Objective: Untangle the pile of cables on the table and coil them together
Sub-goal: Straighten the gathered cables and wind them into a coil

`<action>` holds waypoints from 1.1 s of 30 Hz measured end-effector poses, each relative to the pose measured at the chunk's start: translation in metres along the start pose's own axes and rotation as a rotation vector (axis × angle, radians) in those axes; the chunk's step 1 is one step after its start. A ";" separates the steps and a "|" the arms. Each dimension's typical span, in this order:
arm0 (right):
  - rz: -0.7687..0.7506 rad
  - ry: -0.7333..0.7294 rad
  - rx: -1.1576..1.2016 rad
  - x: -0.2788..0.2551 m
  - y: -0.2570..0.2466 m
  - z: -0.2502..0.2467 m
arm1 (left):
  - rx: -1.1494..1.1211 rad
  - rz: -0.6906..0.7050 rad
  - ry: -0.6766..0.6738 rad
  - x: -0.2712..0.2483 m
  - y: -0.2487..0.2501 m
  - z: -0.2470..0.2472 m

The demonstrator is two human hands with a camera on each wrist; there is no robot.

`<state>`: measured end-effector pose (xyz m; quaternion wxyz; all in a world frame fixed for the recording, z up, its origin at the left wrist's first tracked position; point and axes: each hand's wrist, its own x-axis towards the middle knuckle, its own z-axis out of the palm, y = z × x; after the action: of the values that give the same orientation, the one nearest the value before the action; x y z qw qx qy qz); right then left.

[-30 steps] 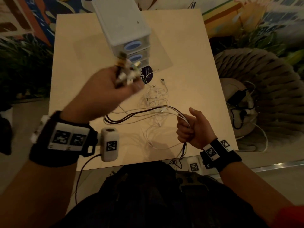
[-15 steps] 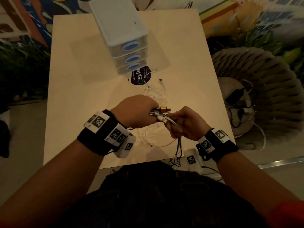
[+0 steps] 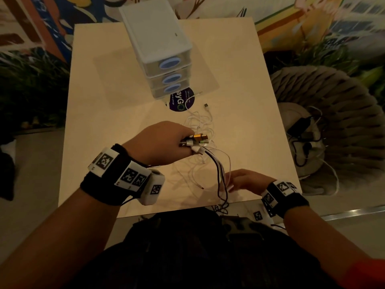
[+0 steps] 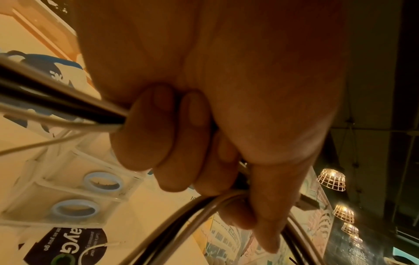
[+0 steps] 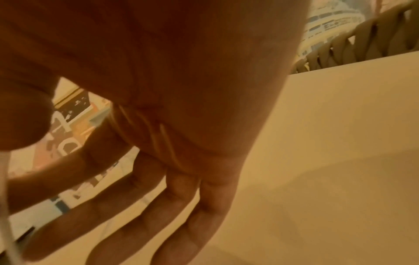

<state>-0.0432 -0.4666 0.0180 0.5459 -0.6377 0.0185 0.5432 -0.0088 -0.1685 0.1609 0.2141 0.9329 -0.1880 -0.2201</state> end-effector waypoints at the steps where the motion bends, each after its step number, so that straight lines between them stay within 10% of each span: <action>1: -0.035 -0.014 0.019 -0.003 -0.001 -0.001 | -0.016 -0.010 0.006 -0.001 -0.002 0.000; 15: -0.497 0.703 -0.029 -0.030 -0.059 0.001 | -0.159 -0.144 0.018 -0.019 -0.017 0.001; 33: -0.764 0.280 0.192 -0.026 -0.176 0.067 | -0.451 -0.110 0.212 -0.008 0.009 0.038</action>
<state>0.0095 -0.3627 0.1683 0.7572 -0.6128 -0.0948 0.2053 -0.0362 -0.1840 0.1371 0.4230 0.8882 -0.0596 -0.1688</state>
